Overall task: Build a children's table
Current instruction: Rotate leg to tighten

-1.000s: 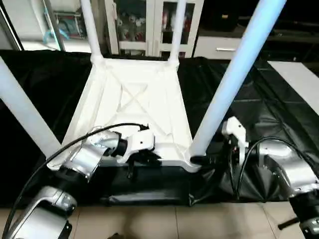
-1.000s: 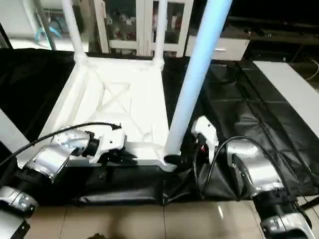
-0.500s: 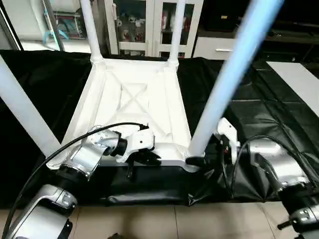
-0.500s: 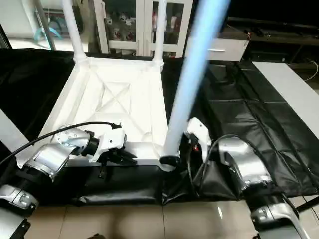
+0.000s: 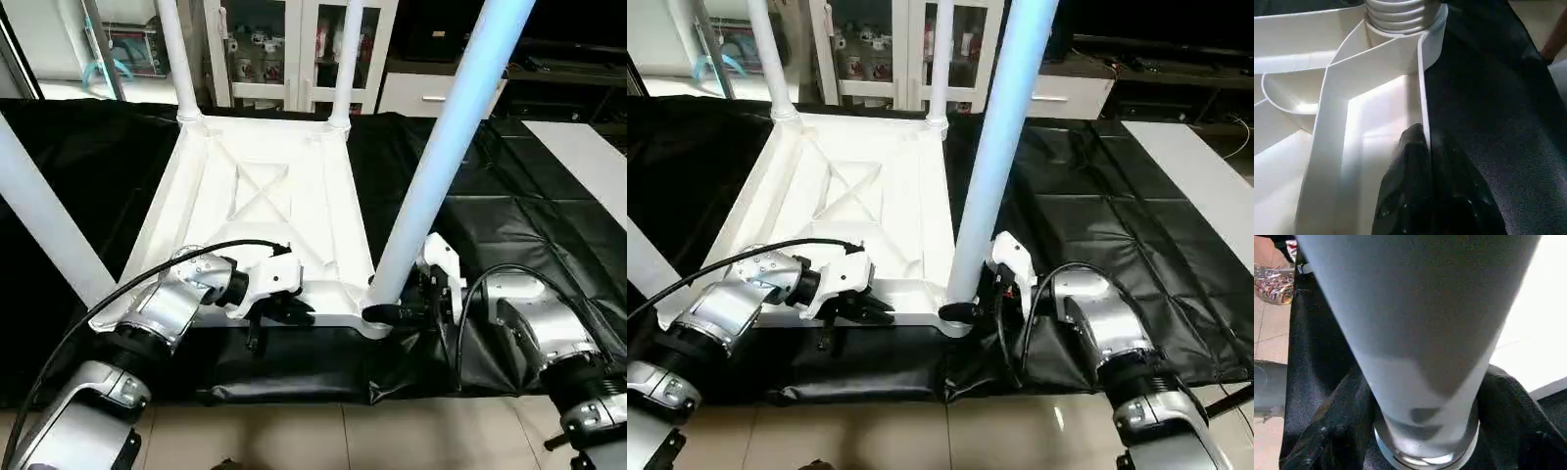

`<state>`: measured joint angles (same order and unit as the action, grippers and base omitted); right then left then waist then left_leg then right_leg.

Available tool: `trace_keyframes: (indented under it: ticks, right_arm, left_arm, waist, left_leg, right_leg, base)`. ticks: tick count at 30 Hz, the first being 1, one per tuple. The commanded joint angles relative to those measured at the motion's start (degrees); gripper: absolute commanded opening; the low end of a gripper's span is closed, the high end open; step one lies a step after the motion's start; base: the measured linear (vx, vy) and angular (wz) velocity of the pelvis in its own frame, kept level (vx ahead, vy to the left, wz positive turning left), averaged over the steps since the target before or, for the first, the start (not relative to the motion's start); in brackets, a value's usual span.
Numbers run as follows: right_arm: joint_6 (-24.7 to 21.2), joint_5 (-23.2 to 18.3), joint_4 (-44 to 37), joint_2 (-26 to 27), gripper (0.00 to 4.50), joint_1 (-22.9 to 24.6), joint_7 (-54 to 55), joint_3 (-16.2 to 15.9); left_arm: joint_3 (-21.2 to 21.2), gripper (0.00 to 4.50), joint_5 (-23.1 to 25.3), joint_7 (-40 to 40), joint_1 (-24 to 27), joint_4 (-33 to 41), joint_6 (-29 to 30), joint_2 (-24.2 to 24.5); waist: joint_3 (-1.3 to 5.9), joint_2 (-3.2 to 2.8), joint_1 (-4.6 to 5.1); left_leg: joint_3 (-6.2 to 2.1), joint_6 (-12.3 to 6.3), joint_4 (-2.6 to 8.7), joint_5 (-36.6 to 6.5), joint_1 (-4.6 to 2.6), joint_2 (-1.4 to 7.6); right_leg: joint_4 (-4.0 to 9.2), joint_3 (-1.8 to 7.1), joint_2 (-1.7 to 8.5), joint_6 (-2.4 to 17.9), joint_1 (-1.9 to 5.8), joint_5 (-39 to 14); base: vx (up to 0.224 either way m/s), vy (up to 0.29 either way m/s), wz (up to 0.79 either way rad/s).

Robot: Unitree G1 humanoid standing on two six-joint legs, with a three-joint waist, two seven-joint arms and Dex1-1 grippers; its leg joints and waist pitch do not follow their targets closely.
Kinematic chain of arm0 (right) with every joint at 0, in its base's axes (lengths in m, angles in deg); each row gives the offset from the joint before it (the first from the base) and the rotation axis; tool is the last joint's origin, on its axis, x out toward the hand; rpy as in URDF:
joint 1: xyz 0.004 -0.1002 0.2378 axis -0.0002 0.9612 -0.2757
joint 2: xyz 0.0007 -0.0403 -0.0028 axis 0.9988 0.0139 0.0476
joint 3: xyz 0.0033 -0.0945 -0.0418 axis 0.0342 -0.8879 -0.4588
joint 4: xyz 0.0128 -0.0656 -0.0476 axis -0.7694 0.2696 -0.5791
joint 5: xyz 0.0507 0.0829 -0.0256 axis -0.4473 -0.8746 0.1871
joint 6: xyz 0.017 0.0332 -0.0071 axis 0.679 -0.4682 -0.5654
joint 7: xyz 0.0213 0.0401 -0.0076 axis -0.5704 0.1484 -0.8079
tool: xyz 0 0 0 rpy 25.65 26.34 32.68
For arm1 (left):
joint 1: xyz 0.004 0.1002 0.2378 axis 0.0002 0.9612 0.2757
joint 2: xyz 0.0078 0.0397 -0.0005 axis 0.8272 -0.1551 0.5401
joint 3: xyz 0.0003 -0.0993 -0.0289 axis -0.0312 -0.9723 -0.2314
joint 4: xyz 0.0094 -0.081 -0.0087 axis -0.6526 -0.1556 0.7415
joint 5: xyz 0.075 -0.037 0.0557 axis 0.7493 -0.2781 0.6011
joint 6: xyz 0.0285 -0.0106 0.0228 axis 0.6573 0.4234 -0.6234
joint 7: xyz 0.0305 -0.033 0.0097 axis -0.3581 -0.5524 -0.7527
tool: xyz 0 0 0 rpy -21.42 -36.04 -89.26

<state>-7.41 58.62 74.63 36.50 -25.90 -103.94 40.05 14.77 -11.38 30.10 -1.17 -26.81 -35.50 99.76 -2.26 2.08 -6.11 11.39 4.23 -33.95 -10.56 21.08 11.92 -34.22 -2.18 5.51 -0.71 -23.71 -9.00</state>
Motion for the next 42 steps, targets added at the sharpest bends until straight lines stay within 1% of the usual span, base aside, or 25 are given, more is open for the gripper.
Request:
trace_keyframes:
  ticks: [1, 4, 7, 9, 10, 11, 13, 15, 16, 17, 18, 19, 20, 22, 23, 24, 26, 30, 31, 34, 37, 39, 40, 41, 42]
  right_arm:
    - [-0.2, 2.4, 0.8, -1.0, 2.64, 0.1, -0.3, -1.0]
    - [-0.4, 2.5, 0.7, -0.8, 2.57, 0.7, 0.5, -0.8]
    - [0.7, 3.4, 3.5, 1.0, 2.54, 0.8, 7.9, 1.4]
    - [0.5, 3.2, 7.2, 4.1, 2.53, 0.4, 18.9, 5.2]
    - [0.3, 2.6, 8.6, 5.9, 2.53, 0.4, 24.5, 7.3]
    - [0.3, 2.6, 8.6, 5.9, 2.52, 0.4, 24.5, 7.3]
    - [0.1, 2.1, 10.1, 8.8, 2.52, 0.6, 33.3, 10.1]
    - [0.2, 2.1, 10.5, 10.2, 2.52, 0.6, 37.2, 11.0]
    - [0.7, 2.2, 11.4, 13.5, 2.52, 0.6, 45.9, 12.9]
    - [0.8, 2.2, 11.5, 13.8, 2.52, 0.6, 46.7, 13.1]
    - [1.3, 2.4, 12.0, 15.5, 2.52, 0.4, 50.6, 13.8]
    - [2.3, 2.6, 13.2, 18.7, 2.51, -0.3, 57.6, 14.9]
    - [2.9, 2.9, 14.4, 21.2, 2.51, -1.1, 62.3, 15.4]
    - [3.6, 3.4, 15.4, 22.7, 2.51, -1.7, 65.3, 15.6]
    - [3.8, 3.6, 16.1, 23.9, 2.51, -2.3, 67.0, 15.7]
    - [4.0, 3.6, 17.0, 25.1, 2.51, -3.0, 68.5, 15.8]
    - [5.9, 2.4, 18.2, 27.3, 2.51, -4.5, 68.2, 16.2]
    - [7.9, 0.2, 17.2, 28.6, 2.51, -5.5, 62.5, 17.3]
    - [8.2, -0.1, 16.4, 28.6, 2.51, -5.4, 61.0, 17.2]
    - [8.3, 0.5, 12.9, 26.7, 3.11, -4.1, 57.9, 15.6]
    - [6.7, 1.0, 7.6, 23.4, 3.28, -2.0, 55.4, 14.9]
    - [5.4, 0.6, 6.0, 22.1, 3.37, -1.4, 53.6, 15.0]
    - [4.4, 0.6, 5.1, 21.0, 3.50, -1.1, 52.0, 14.7]
    - [1.9, 1.1, 2.7, 16.7, 3.62, 0.2, 44.6, 12.3]
    - [1.6, 1.2, 2.4, 16.2, 3.71, 0.3, 43.6, 11.9]
  left_arm:
    - [3.5, 0.00, 1.6, 2.6, 0.0, -0.1, 0.3, -0.5]
    - [3.3, 0.00, 1.6, 2.2, 0.3, 0.2, 1.0, -0.4]
    - [2.4, 0.00, 1.5, -0.4, 0.6, 0.0, 2.7, -1.1]
    - [0.5, 0.00, 1.0, -5.3, 0.2, -1.4, 5.4, -3.4]
    - [-0.5, 0.00, 0.7, -8.2, -0.2, -2.4, 6.3, -4.9]
    - [-0.5, 0.00, 0.7, -8.2, -0.2, -2.4, 6.3, -4.9]
    - [-2.1, 0.00, 0.6, -13.5, -1.2, -4.3, 7.7, -7.6]
    - [-2.8, 0.00, 0.8, -16.3, -1.9, -5.5, 8.5, -8.9]
    - [-4.3, 0.00, 1.6, -24.2, -4.0, -8.9, 9.7, -11.7]
    - [-4.4, 0.00, 1.7, -24.9, -4.2, -9.3, 9.8, -11.9]
    - [-5.4, 0.00, 2.1, -29.2, -5.4, -11.0, 10.2, -13.1]
    - [-7.4, 0.00, 2.4, -37.8, -7.8, -14.3, 10.5, -15.3]
    - [-8.8, 0.00, 2.7, -44.3, -9.6, -17.0, 10.0, -16.8]
    - [-8.9, 0.00, 3.4, -46.7, -10.5, -18.5, 9.2, -17.3]
    - [-8.7, 0.00, 4.2, -48.4, -11.2, -19.5, 8.3, -17.6]
    - [-8.8, 0.00, 4.7, -50.1, -11.9, -20.5, 7.2, -17.9]
    - [-8.0, 0.00, 5.7, -50.8, -13.0, -21.9, 5.8, -17.9]
    - [-6.4, 0.00, 6.2, -47.7, -13.4, -23.3, 2.9, -17.1]
    - [-5.8, 0.00, 6.5, -46.6, -13.3, -23.4, 2.0, -16.8]
    - [-4.5, 0.00, 6.6, -41.8, -11.8, -22.1, 1.5, -15.6]
    - [-3.1, 0.00, 6.2, -33.3, -9.2, -19.6, 1.5, -13.8]
    - [-2.5, 0.00, 5.9, -29.9, -8.4, -18.8, 0.9, -13.0]
    - [-2.0, 0.00, 5.5, -26.9, -7.7, -18.0, 0.2, -12.4]
    - [-0.1, 0.00, 5.0, -20.6, -6.0, -15.4, -0.9, -10.3]
    - [0.2, 0.00, 4.9, -19.7, -5.8, -15.1, -1.0, -10.0]
  waist:
    - [3.40, 0.39, 0.41]
    - [3.40, 0.33, 0.41]
    - [3.27, 0.28, 0.62]
    - [3.08, 0.32, 1.15]
    - [2.89, 0.25, 1.63]
    - [2.84, 0.25, 2.09]
    - [3.02, 0.69, 2.81]
    - [2.94, 0.69, 3.40]
    - [3.01, 0.76, 3.55]
    - [2.96, 0.72, 3.64]
    - [2.96, 0.72, 3.64]
    - [3.04, 0.45, 3.67]
    - [3.16, 0.65, 3.62]
    - [3.18, 0.48, 3.47]
    - [3.18, 0.19, 3.56]
    - [3.29, 0.29, 3.52]
    - [3.42, 0.30, 3.39]
    - [3.44, 0.32, 3.18]
    - [3.48, 0.34, 3.19]
    - [3.55, 0.45, 2.84]
    - [3.72, 0.20, 3.45]
    - [3.70, 0.12, 3.51]
    - [3.70, 0.12, 3.51]
    - [3.79, -0.11, 3.26]
    - [3.75, -0.09, 3.07]
  left_leg:
    - [-0.23, -1.69, 4.19, -13.9, -1.03, 1.35]
    - [-0.25, -1.47, 4.22, -14.1, -1.10, 1.38]
    - [-0.33, -1.02, 4.40, -14.9, -0.98, 1.32]
    - [-0.46, -0.04, 4.63, -17.9, -1.07, 1.26]
    - [-0.60, 0.98, 4.72, -20.1, -1.29, 1.15]
    - [-0.97, 2.02, 4.89, -22.5, -1.36, 1.05]
    - [-1.40, 2.48, 5.11, -23.8, -1.01, 0.95]
    - [-1.40, 2.41, 4.86, -25.4, -1.51, 0.74]
    - [-1.37, 1.78, 4.78, -25.1, -1.33, 0.68]
    - [-1.40, 1.79, 4.74, -25.3, -1.54, 0.63]
    - [-1.40, 1.79, 4.74, -25.3, -1.54, 0.63]
    - [-1.26, 1.88, 4.59, -25.0, -1.67, 0.53]
    - [-1.29, 1.78, 4.50, -24.9, -1.76, 0.41]
    - [-1.17, 1.27, 4.57, -24.5, -1.79, 0.41]
    - [-1.30, 1.03, 4.88, -24.4, -1.37, 0.46]
    - [-1.32, 1.02, 4.95, -24.1, -1.32, 0.56]
    - [-1.12, 0.38, 5.09, -22.0, -1.04, 0.57]
    - [-0.85, -0.54, 5.04, -20.6, -0.89, 0.65]
    - [-0.97, -1.06, 5.16, -19.7, -0.45, 0.66]
    - [-0.65, -1.54, 4.95, -18.0, -0.71, 0.81]
    - [-1.15, -1.30, 5.32, -14.3, 0.59, 0.84]
    - [-0.66, -1.73, 4.85, -14.3, -0.55, 0.92]
    - [-0.66, -1.73, 4.85, -14.3, -0.55, 0.92]
    - [-0.66, -2.48, 4.81, -13.3, -0.50, 0.98]
    - [-0.58, -2.88, 4.70, -12.9, -0.63, 1.06]
  right_leg:
    - [3.29, 1.28, 2.09, 13.2, 2.27, -13.3]
    - [3.31, 1.31, 2.08, 13.2, 2.20, -13.5]
    - [3.47, 1.30, 2.11, 12.9, 2.15, -14.6]
    - [3.91, 1.32, 2.19, 11.9, 1.92, -18.5]
    - [4.42, 1.29, 2.21, 11.1, 1.54, -21.9]
    - [4.85, 1.04, 2.27, 9.8, 1.48, -26.0]
    - [5.07, 0.73, 2.22, 7.8, 1.82, -28.3]
    - [5.74, 0.66, 2.15, 6.9, 1.09, -30.8]
    - [5.88, 0.68, 2.19, 6.6, 1.17, -31.2]
    - [6.19, 0.60, 2.20, 6.2, 0.83, -32.2]
    - [6.19, 0.60, 2.20, 6.2, 0.83, -32.2]
    - [6.32, 0.65, 2.10, 5.9, 0.48, -32.2]
    - [6.31, 0.46, 1.98, 5.9, 0.56, -32.0]
    - [6.49, 0.50, 1.90, 5.8, 0.45, -30.8]
    - [6.42, 0.42, 1.89, 5.7, 0.80, -29.6]
    - [6.34, 0.40, 1.90, 5.7, 0.99, -28.6]
    - [5.92, 0.67, 1.95, 6.6, 1.20, -24.1]
    - [5.54, 0.88, 2.10, 7.9, 1.48, -21.0]
    - [5.36, 0.84, 2.16, 8.0, 1.91, -20.2]
    - [5.19, 0.95, 2.10, 8.8, 1.89, -18.3]
    - [4.43, 0.75, 2.19, 8.8, 2.92, -15.7]
    - [4.48, 0.97, 1.96, 11.1, 2.09, -12.7]
    - [4.48, 0.97, 1.96, 11.1, 2.09, -12.7]
    - [4.19, 0.94, 1.86, 12.3, 2.54, -10.4]
    - [4.09, 0.96, 1.83, 12.8, 2.51, -9.2]
  base:
    - [0.000, 0.000, 0.00]
    - [0.000, 0.000, 0.00]
    - [0.000, 0.000, 0.00]
    - [0.000, 0.000, 0.00]
    - [0.000, 0.000, 0.00]
    - [0.000, 0.000, 0.00]
    - [0.000, 0.000, 0.00]
    - [0.000, 0.000, 0.00]
    - [0.000, 0.000, 0.00]
    - [0.000, 0.000, 0.00]
    - [0.000, 0.000, 0.00]
    - [0.000, 0.000, 0.00]
    - [0.000, 0.000, 0.00]
    - [0.000, 0.000, 0.00]
    - [0.000, 0.000, 0.00]
    - [0.000, 0.000, 0.00]
    - [0.000, 0.000, 0.00]
    - [0.000, 0.000, 0.00]
    - [0.000, 0.000, 0.00]
    - [0.000, 0.000, 0.00]
    - [0.000, 0.000, 0.00]
    - [0.000, 0.000, 0.00]
    - [0.000, 0.000, 0.00]
    - [0.000, 0.000, 0.00]
    - [0.000, 0.000, 0.00]
